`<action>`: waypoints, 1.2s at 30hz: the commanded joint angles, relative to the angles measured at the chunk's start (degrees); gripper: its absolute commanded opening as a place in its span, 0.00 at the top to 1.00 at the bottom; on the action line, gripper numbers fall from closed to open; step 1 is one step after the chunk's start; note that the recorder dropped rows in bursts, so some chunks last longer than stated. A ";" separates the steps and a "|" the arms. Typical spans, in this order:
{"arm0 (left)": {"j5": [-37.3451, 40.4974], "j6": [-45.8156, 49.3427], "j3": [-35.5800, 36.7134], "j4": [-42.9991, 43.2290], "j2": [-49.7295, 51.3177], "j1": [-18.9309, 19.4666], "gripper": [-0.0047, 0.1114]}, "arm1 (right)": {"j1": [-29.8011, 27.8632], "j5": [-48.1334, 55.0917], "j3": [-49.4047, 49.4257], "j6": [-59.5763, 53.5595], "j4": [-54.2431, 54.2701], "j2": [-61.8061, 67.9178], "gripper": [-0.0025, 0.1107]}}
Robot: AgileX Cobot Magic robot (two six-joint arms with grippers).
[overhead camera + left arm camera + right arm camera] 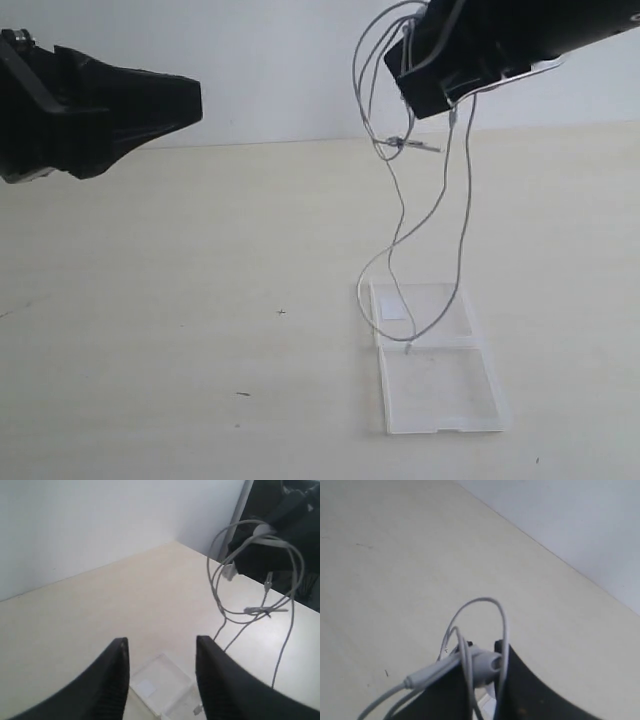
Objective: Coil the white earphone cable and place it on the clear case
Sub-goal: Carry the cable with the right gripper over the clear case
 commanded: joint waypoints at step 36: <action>13.07 -0.15 15.66 -0.16 -0.02 -0.03 0.96 | -0.22 8.28 2.24 13.66 -13.94 -1.36 0.98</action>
